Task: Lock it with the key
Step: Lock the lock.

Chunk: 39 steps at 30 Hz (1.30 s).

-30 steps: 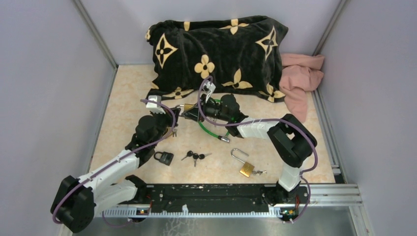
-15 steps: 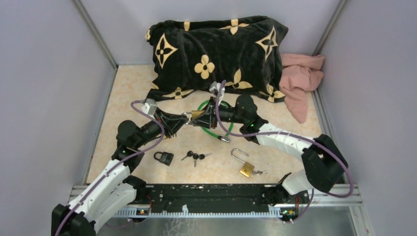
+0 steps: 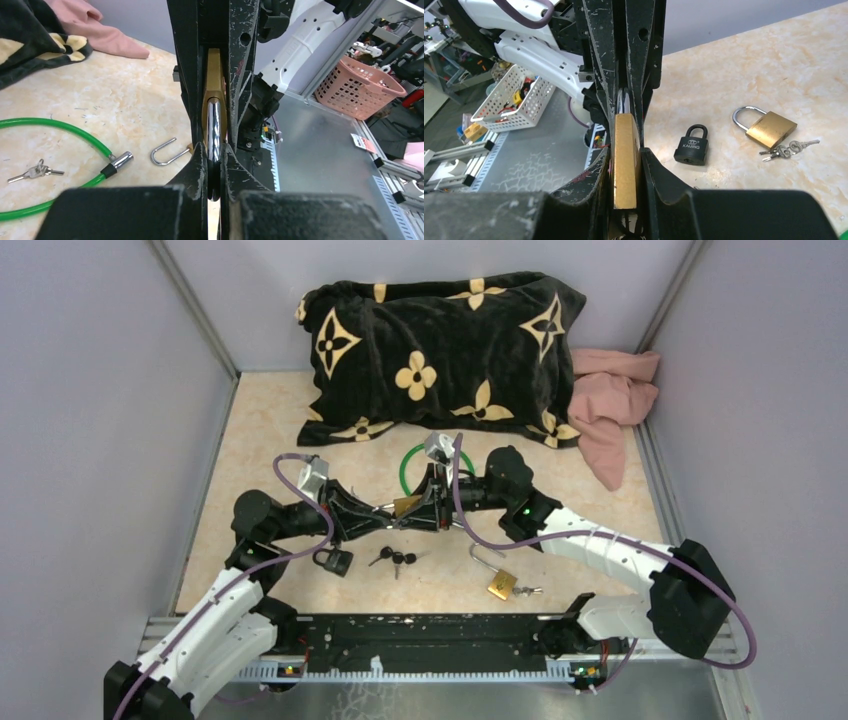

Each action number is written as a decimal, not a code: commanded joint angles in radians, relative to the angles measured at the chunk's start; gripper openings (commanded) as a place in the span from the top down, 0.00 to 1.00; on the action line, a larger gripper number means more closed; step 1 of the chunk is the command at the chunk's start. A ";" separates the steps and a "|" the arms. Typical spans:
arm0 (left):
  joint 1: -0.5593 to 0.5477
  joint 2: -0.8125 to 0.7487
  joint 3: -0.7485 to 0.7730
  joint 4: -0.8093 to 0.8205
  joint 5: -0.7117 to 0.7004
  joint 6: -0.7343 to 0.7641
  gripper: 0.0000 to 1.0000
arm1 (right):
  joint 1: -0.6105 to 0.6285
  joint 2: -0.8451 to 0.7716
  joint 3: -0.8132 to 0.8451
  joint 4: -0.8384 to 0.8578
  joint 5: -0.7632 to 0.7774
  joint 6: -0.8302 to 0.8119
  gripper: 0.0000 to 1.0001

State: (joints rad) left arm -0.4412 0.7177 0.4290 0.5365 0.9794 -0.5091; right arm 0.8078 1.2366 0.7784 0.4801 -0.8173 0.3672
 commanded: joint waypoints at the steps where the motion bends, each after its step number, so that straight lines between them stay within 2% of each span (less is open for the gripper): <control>1: -0.025 -0.025 0.016 0.082 0.143 -0.032 1.00 | -0.007 -0.011 0.033 0.026 0.114 -0.055 1.00; 2: -0.024 -0.030 0.020 0.069 0.133 -0.023 1.00 | -0.007 -0.007 0.036 0.011 0.095 -0.062 1.00; 3: -0.023 -0.034 0.025 0.049 0.122 -0.008 1.00 | -0.007 -0.005 0.037 -0.011 0.072 -0.079 0.88; 4: -0.020 -0.039 0.031 0.025 0.116 0.010 1.00 | -0.008 -0.007 0.038 -0.046 0.046 -0.111 0.69; 5: -0.016 -0.043 0.035 0.003 0.114 0.036 1.00 | -0.009 -0.013 0.038 -0.089 0.015 -0.150 0.54; 7: -0.005 -0.048 0.047 -0.085 0.111 0.092 1.00 | -0.019 -0.038 0.038 -0.194 -0.024 -0.224 0.07; 8: -0.002 -0.048 0.056 -0.125 0.111 0.122 1.00 | -0.027 -0.069 0.037 -0.275 -0.025 -0.275 0.02; 12: 0.000 -0.053 0.074 -0.261 0.162 0.251 1.00 | -0.044 -0.212 0.016 -0.519 0.067 -0.514 0.02; 15: -0.001 -0.056 0.086 -0.356 0.175 0.374 1.00 | -0.044 -0.299 -0.031 -0.600 0.113 -0.654 0.03; 17: 0.000 -0.057 0.094 -0.405 0.162 0.437 1.00 | -0.043 -0.310 -0.027 -0.646 0.112 -0.702 0.15; 19: -0.001 -0.058 0.102 -0.427 0.154 0.469 1.00 | -0.041 -0.290 -0.004 -0.667 0.098 -0.700 0.38; 20: -0.001 -0.058 0.105 -0.430 0.153 0.473 1.00 | -0.041 -0.275 0.005 -0.669 0.092 -0.690 0.43; 24: -0.001 -0.050 0.110 -0.422 0.160 0.458 1.00 | -0.031 -0.217 0.032 -0.693 0.072 -0.696 0.38; 27: 0.000 -0.050 0.112 -0.426 0.159 0.456 1.00 | -0.015 -0.196 0.042 -0.692 0.056 -0.690 0.38; 30: 0.001 -0.048 0.111 -0.426 0.162 0.451 1.00 | -0.004 -0.193 0.043 -0.655 0.071 -0.656 0.45; 33: -0.001 -0.045 0.111 -0.425 0.166 0.448 1.00 | 0.010 -0.196 0.047 -0.634 0.067 -0.642 0.40; 36: 0.000 -0.046 0.110 -0.422 0.162 0.449 1.00 | 0.026 -0.195 0.060 -0.637 0.085 -0.641 0.39; 39: 0.001 -0.046 0.108 -0.419 0.163 0.443 1.00 | 0.041 -0.189 0.071 -0.635 0.101 -0.635 0.46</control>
State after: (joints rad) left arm -0.4427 0.6842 0.4801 0.0578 1.1095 -0.0753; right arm 0.8234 1.0531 0.7837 -0.2073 -0.7277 -0.2821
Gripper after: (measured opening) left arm 0.064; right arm 0.586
